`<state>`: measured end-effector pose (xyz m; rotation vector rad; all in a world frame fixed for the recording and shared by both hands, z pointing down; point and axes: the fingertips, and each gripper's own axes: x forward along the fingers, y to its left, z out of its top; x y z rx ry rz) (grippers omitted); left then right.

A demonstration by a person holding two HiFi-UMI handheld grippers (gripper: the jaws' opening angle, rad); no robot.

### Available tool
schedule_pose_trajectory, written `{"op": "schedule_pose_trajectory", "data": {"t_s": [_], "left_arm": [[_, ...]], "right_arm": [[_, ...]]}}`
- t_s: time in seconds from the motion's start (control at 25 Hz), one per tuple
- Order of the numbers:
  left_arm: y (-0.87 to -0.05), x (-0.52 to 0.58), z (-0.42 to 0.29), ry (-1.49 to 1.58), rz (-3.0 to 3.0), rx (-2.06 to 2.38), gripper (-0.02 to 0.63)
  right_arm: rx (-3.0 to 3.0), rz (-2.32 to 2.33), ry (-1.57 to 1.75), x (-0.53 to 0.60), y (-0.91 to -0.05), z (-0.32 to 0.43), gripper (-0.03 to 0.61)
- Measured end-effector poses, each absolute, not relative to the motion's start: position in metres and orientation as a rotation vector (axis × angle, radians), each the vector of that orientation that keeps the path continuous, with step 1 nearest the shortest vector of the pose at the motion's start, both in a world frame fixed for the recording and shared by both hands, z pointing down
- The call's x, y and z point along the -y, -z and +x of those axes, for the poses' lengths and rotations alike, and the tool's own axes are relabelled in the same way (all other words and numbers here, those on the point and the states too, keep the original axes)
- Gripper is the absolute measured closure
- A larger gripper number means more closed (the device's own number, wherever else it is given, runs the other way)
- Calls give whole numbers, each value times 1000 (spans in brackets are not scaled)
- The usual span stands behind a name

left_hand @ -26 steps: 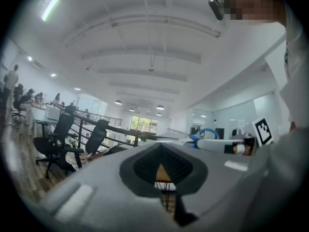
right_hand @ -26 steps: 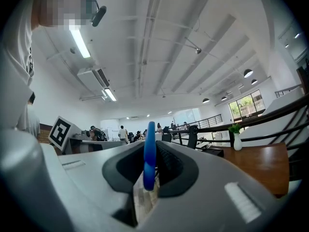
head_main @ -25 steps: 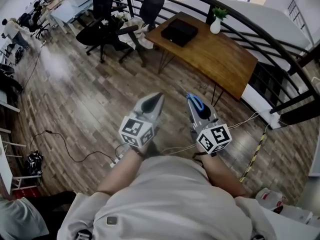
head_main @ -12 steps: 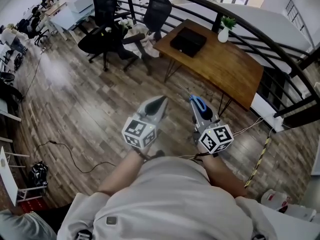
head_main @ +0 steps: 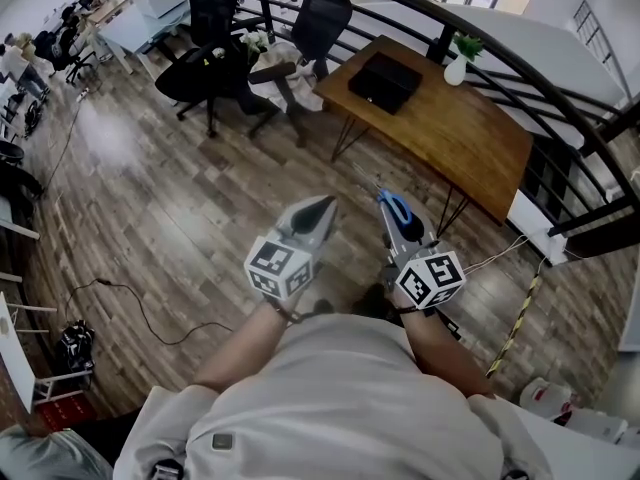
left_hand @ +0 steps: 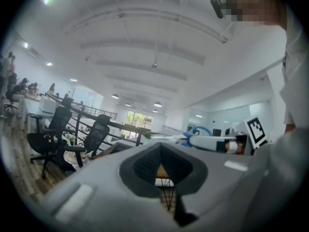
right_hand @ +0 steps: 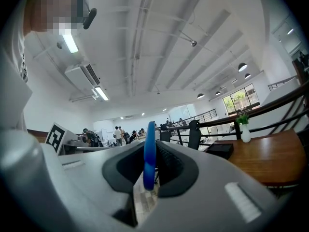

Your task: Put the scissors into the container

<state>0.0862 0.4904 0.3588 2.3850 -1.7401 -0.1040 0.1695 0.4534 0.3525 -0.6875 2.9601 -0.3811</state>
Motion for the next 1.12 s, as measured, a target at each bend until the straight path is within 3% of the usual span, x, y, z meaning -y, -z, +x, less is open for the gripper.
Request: {"op": "schedule_pose_trajectory", "data": {"t_s": [0.72, 1.12], "left_arm": [[-363, -391, 75, 92, 2348, 1781, 611], [-357, -284, 114, 121, 2352, 1795, 611]], "right_arm": [[-2972, -605, 401, -354, -359, 154, 522], [-2986, -567, 375, -253, -354, 194, 522]]}}
